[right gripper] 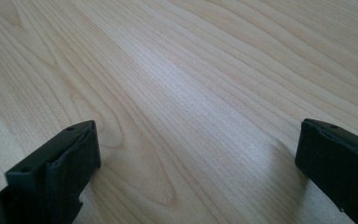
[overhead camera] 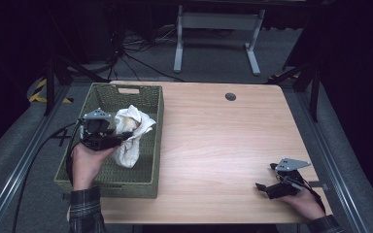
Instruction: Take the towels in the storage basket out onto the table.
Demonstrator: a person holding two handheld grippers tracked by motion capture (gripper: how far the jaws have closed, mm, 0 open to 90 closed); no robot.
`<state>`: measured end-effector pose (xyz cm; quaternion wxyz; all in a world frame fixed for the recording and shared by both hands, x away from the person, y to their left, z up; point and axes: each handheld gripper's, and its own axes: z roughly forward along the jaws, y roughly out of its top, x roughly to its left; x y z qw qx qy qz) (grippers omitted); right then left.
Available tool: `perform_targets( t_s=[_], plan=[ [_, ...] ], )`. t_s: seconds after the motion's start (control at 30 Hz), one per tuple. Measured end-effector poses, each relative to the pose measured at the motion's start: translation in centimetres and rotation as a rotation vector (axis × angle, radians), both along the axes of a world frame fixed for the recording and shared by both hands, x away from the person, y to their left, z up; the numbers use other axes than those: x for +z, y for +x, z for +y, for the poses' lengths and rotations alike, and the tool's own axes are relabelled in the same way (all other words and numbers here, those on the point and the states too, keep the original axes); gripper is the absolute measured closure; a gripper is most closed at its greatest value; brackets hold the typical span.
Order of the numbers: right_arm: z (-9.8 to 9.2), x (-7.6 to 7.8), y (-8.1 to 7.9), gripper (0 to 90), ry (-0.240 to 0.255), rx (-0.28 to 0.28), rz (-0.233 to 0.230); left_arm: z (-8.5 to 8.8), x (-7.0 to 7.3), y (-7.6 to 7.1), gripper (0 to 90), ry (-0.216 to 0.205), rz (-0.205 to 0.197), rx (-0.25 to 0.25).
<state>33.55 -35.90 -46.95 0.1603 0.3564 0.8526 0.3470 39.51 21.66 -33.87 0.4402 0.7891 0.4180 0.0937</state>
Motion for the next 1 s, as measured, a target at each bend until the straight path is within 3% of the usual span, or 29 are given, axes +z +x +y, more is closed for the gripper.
perform_targets(
  t_s=[0.4, 0.67, 1.0],
  plan=[
    [0.0, 0.0, 0.0, 0.2, 0.000, 0.001, -0.001, -2.3, 2.5, -0.4, 70.9, -0.031, -0.066, -0.043],
    [0.0, 0.0, 0.0, 0.2, -0.001, 0.000, -0.001, -4.3, 3.7, -0.5, 70.8, -0.056, -0.080, -0.047],
    [0.0, 0.0, 0.0, 0.2, -0.001, -0.001, -0.001, -7.4, 4.2, -0.2, 70.8, -0.057, -0.073, -0.106]
  ],
)
